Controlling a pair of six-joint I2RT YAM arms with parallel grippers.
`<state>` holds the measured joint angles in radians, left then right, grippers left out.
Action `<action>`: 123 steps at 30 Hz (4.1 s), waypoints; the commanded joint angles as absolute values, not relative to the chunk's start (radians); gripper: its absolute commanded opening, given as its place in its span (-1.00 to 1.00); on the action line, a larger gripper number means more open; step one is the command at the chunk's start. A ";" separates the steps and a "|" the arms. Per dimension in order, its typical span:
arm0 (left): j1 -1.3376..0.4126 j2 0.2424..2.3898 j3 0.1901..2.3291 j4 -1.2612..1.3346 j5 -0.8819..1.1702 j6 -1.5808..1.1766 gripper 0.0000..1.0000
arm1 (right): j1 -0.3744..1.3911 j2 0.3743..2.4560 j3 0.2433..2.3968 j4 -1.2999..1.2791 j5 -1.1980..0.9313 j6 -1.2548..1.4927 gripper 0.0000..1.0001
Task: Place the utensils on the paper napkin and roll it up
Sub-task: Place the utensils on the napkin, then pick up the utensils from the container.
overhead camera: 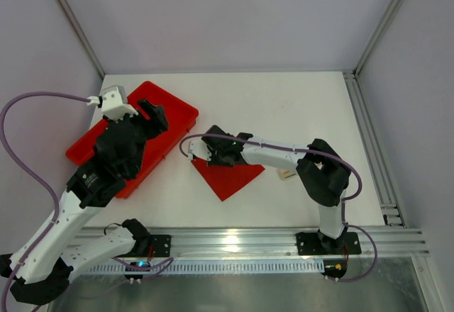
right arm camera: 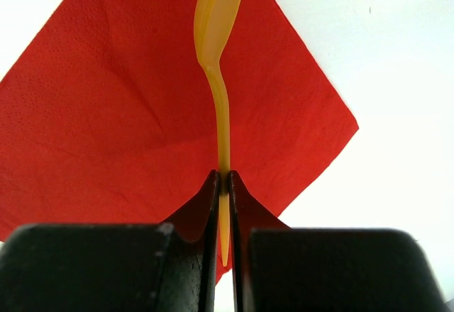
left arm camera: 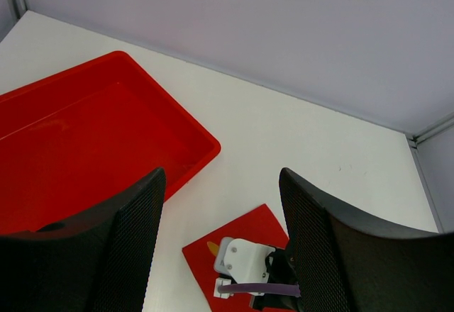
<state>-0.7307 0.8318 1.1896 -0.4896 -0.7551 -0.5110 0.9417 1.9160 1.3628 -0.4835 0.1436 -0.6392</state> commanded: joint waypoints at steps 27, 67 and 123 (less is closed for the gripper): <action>-0.732 0.824 1.195 -0.423 -0.779 -0.463 0.36 | 0.959 1.985 1.408 -0.365 0.221 -0.699 -0.92; -0.732 0.807 1.181 -0.426 -0.782 -0.465 0.36 | 0.957 2.005 1.384 -0.368 0.190 -0.681 -0.67; -0.732 0.841 1.138 -0.367 -0.624 -0.551 0.36 | 0.203 1.298 0.948 -0.879 0.318 1.032 -0.34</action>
